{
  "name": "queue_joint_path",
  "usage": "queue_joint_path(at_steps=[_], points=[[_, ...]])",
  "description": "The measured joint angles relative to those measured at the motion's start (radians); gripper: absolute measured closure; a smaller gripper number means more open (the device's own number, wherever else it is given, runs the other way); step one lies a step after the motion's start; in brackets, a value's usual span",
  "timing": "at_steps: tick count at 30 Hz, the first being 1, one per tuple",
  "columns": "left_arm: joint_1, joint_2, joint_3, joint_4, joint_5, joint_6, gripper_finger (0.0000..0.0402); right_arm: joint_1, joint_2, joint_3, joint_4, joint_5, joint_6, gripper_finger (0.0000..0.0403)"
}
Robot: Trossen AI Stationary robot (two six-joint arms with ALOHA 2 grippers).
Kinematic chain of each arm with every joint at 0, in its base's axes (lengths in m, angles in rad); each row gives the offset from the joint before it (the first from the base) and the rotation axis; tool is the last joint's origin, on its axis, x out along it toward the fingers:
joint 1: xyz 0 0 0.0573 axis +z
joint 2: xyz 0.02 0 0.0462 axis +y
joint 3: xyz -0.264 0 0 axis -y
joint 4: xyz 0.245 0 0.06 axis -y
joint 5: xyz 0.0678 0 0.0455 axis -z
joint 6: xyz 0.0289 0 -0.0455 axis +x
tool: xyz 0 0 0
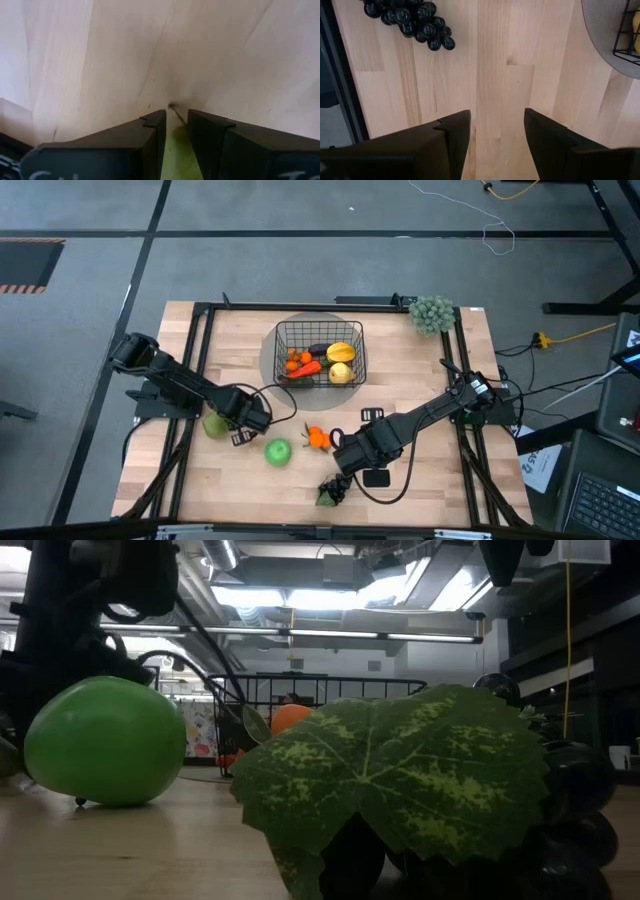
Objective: Build produce basket
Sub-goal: Put the green pear into the wire basket
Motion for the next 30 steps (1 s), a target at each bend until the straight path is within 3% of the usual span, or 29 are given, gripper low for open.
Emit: queue_joint_path(at_steps=[23,30], points=[[-0.024,0.000,-0.014,0.028,0.166,-0.081,0.0333,0.000,0.000,0.000,0.000,0.001,0.000,0.0229],[-0.070,0.000,-0.014,0.029,0.164,-0.070,0.0333,0.000,0.000,0.000,0.000,0.001,0.000,0.0229]])
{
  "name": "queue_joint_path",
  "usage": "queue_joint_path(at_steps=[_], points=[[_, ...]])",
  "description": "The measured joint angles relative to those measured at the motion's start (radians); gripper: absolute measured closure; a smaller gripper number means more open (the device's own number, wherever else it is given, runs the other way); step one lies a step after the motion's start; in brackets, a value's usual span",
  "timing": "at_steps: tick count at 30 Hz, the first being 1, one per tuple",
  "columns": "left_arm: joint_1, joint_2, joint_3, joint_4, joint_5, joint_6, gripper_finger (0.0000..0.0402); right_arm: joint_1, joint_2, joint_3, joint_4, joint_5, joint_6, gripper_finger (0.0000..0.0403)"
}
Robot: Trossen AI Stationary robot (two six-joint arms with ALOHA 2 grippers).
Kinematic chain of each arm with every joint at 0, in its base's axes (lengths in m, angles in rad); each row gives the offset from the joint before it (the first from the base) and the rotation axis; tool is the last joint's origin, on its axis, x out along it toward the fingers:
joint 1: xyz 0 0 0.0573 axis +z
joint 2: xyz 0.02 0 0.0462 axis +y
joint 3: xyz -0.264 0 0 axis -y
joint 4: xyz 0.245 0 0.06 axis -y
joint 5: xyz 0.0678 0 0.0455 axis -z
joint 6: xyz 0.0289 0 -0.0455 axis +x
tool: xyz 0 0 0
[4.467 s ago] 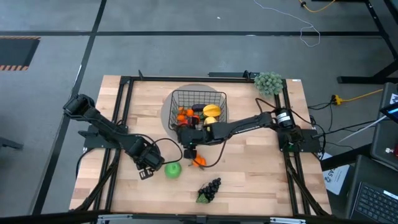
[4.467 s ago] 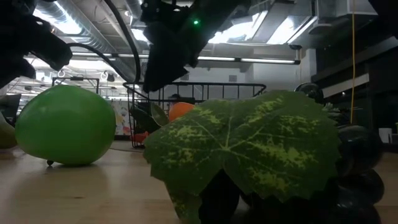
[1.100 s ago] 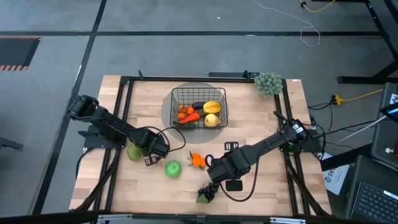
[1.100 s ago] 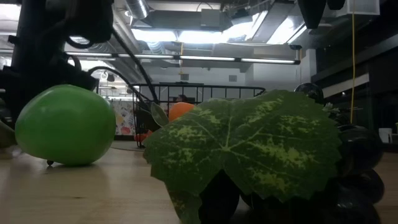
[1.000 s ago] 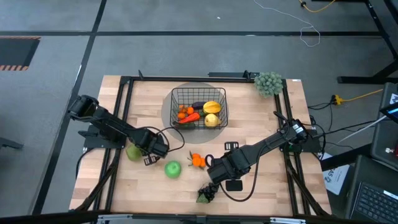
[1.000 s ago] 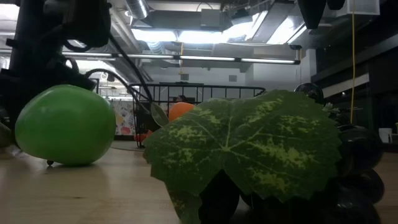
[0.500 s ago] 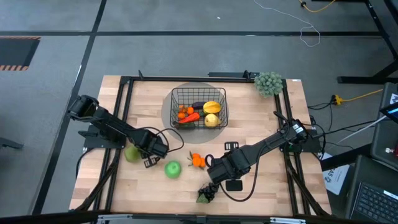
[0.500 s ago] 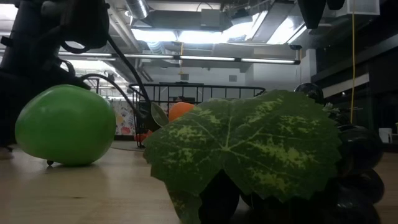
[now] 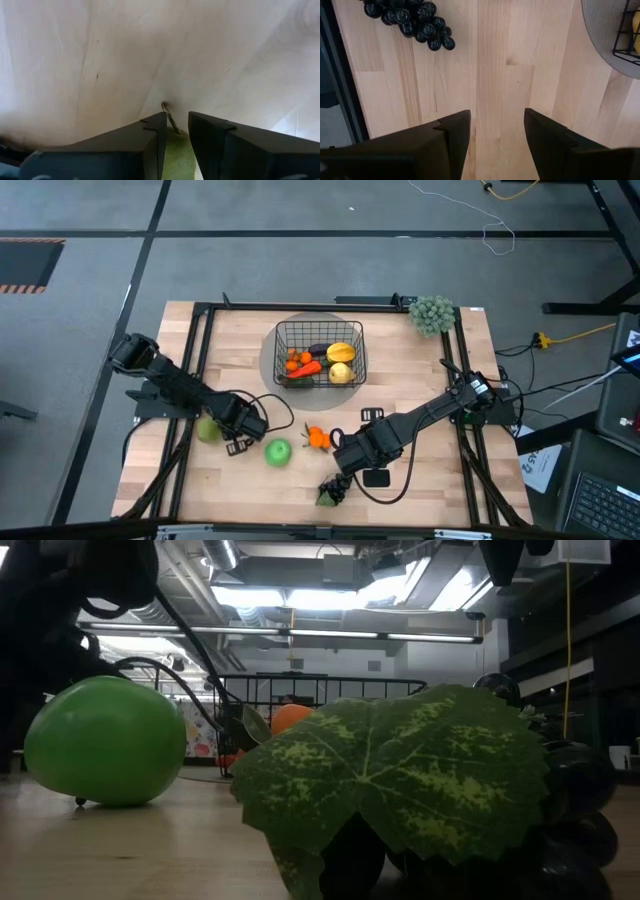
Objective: Build produce basket
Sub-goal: Put the green pear into the wire basket
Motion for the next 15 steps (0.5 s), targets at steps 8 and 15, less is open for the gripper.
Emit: queue_joint_path(at_steps=[8,15], points=[[-0.044,0.000,0.000,0.004,-0.028,0.046,0.0333,0.000,0.000,0.000,0.000,0.000,0.026,0.0229],[-0.041,0.000,-0.022,0.036,-0.040,0.046,0.0333,0.000,0.000,0.000,0.000,0.001,0.026,0.0229]])
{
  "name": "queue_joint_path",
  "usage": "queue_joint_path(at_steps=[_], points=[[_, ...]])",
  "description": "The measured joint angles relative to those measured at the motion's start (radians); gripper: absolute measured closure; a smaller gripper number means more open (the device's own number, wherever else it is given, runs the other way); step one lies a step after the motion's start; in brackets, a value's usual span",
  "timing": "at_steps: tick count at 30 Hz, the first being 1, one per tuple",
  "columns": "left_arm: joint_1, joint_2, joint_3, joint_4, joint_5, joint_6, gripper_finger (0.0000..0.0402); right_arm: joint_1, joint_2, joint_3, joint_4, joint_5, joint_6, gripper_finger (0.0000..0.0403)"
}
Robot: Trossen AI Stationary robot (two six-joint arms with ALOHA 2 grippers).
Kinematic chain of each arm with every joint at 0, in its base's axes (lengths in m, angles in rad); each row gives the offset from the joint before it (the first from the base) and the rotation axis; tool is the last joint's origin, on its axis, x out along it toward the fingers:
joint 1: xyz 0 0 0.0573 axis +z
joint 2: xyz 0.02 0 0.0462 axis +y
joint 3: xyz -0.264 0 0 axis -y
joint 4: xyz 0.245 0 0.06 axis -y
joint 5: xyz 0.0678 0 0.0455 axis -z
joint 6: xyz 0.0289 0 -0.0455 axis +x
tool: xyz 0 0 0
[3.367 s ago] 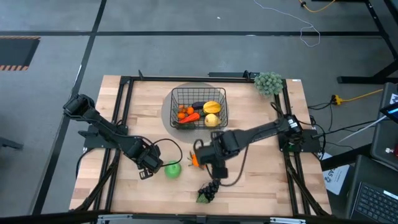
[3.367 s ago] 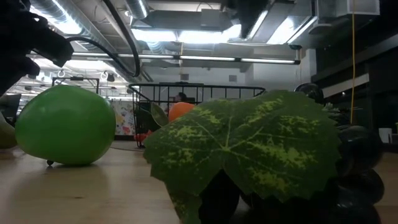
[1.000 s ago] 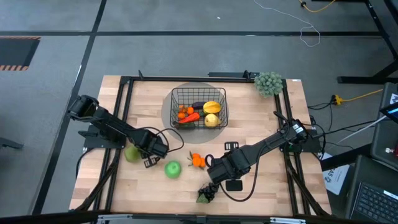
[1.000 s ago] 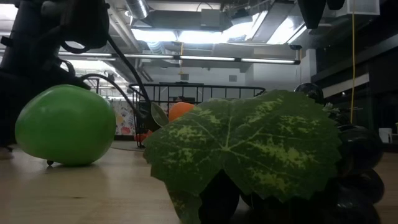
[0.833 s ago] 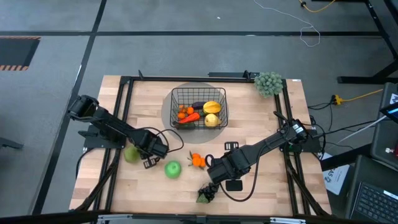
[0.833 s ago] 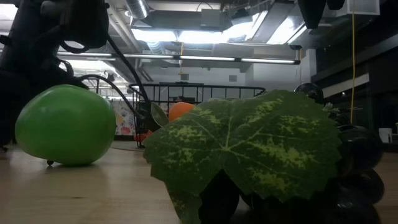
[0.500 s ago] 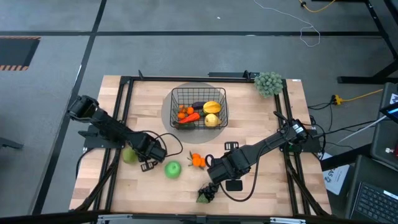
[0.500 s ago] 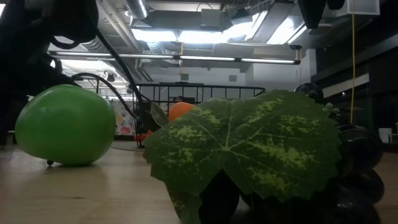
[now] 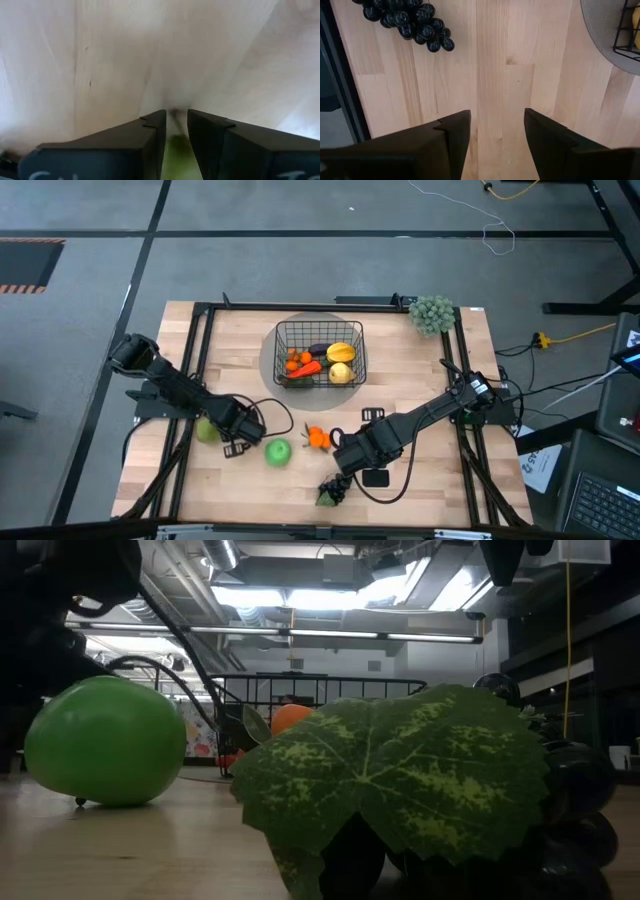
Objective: Build produce basket
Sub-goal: Put the green pear into the wire basket
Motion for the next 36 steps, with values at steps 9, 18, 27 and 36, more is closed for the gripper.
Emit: queue_joint_path(at_steps=[9,18,27,36], points=[[0.000,-0.002,-0.025,-0.004,0.023,0.015,0.0333,0.000,0.000,0.000,0.000,0.000,-0.002,0.0229],[0.001,-0.002,-0.026,-0.005,0.053,0.147,0.0392,0.000,0.000,0.000,0.000,0.000,-0.002,0.0229],[0.004,0.003,0.032,-0.087,0.071,0.205,0.0401,0.000,0.000,0.000,0.000,0.000,-0.003,0.0229],[0.004,0.002,0.334,-0.300,-0.026,0.502,0.0401,0.000,0.000,0.000,0.000,0.000,-0.005,0.0229]])
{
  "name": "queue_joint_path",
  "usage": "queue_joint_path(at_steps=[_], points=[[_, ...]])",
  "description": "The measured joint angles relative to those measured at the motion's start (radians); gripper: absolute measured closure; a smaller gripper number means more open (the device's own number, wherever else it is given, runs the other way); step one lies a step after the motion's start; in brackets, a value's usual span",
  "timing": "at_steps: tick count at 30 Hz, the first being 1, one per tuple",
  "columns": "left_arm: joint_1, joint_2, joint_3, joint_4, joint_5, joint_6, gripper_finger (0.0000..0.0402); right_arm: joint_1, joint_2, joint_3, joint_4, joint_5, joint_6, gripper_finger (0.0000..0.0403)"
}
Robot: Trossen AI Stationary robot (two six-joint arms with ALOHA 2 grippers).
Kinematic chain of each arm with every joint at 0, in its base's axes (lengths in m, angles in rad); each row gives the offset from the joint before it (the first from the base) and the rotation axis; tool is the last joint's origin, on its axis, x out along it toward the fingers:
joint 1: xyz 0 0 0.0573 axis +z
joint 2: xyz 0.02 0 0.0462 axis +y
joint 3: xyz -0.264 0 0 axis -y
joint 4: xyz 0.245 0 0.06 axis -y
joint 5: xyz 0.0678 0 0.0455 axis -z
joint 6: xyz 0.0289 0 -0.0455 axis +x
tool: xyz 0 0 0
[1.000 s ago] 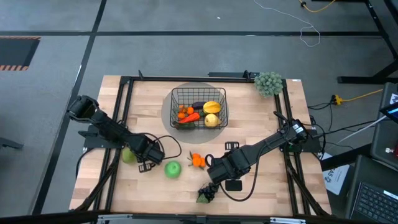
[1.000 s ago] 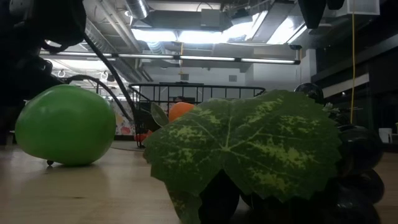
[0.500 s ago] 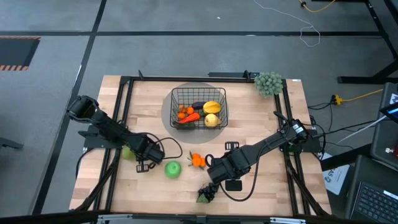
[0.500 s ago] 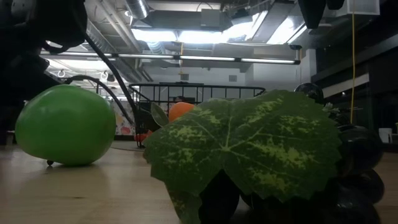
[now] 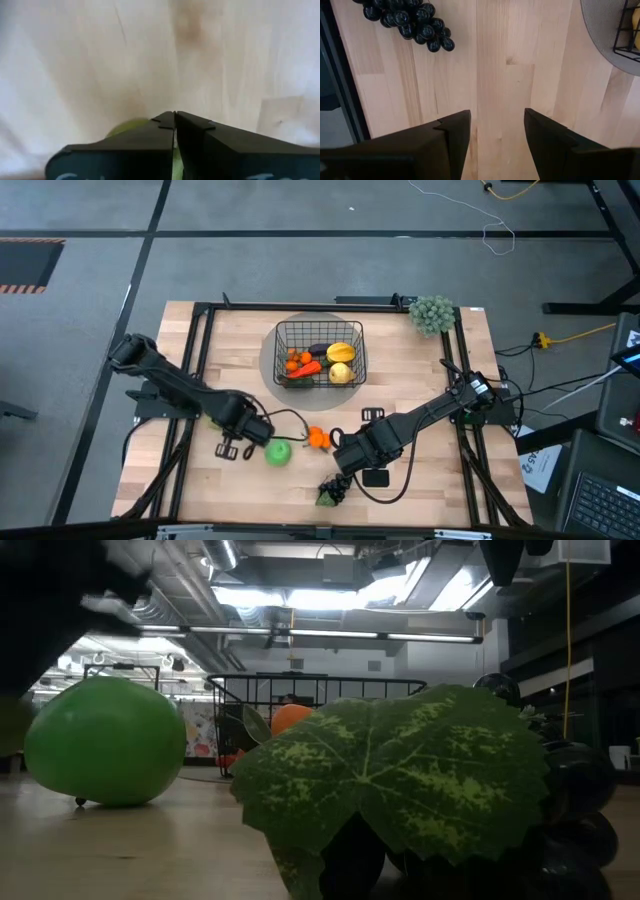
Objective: Build produce basket
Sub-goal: Put the green pear into the wire basket
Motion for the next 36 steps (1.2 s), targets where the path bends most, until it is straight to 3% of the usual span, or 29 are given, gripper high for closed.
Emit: queue_joint_path(at_steps=[6,10,14,18,25,31,36], points=[[0.000,0.000,0.233,-0.014,-0.278,0.314,0.0401,0.000,0.000,0.000,0.000,0.125,-0.013,0.0229],[0.004,-0.001,0.360,-0.007,-0.508,0.492,0.0401,-0.001,0.000,0.000,0.000,0.326,0.000,0.0229],[0.045,-0.001,0.477,0.002,-0.605,0.616,0.0401,-0.006,-0.001,0.000,0.000,0.478,0.001,0.0229],[0.123,-0.002,0.567,0.025,-0.617,0.694,0.0401,-0.010,-0.001,0.000,0.000,0.605,-0.011,0.0229],[0.288,-0.003,0.614,0.100,-0.613,0.802,0.0401,-0.010,-0.050,0.000,0.001,1.014,-0.107,0.0229],[0.403,-0.002,0.614,0.112,-0.475,0.840,0.0401,-0.015,-0.232,-0.024,0.001,0.997,-0.049,0.0229],[0.464,-0.002,0.614,0.169,-0.353,0.858,0.0401,-0.015,-0.475,-0.189,0.001,0.930,0.113,0.0229]])
